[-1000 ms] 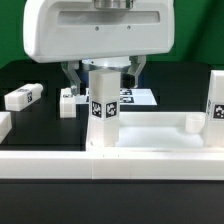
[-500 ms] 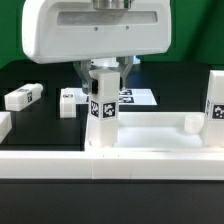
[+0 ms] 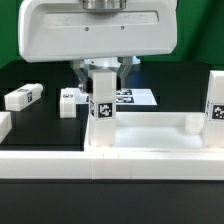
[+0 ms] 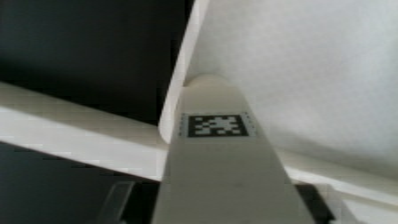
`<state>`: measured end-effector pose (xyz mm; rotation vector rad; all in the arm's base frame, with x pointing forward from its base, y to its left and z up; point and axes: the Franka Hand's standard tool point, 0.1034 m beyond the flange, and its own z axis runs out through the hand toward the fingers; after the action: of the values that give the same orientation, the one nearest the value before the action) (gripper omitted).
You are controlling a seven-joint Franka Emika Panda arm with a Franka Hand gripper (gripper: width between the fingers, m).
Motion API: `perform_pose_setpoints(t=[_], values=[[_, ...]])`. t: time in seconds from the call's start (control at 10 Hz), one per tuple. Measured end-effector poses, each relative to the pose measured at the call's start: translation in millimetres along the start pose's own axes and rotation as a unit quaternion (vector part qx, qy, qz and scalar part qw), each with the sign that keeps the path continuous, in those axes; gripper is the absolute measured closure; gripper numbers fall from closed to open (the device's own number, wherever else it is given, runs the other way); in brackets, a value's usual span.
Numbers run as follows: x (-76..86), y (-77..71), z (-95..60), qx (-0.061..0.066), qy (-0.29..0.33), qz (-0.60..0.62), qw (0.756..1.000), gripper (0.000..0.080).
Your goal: Assemble desk
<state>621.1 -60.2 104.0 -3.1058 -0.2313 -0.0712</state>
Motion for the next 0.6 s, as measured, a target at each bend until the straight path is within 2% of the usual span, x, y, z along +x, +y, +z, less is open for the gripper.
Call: perform_pose_setpoints(t=[0.2,0.6], values=[[-0.2,0.1,0.1,0.014,0.004,0.135,0.991,0.051],[0.7,-0.1,0.5,0.017,0.001,0.33,0.944,0.0509]])
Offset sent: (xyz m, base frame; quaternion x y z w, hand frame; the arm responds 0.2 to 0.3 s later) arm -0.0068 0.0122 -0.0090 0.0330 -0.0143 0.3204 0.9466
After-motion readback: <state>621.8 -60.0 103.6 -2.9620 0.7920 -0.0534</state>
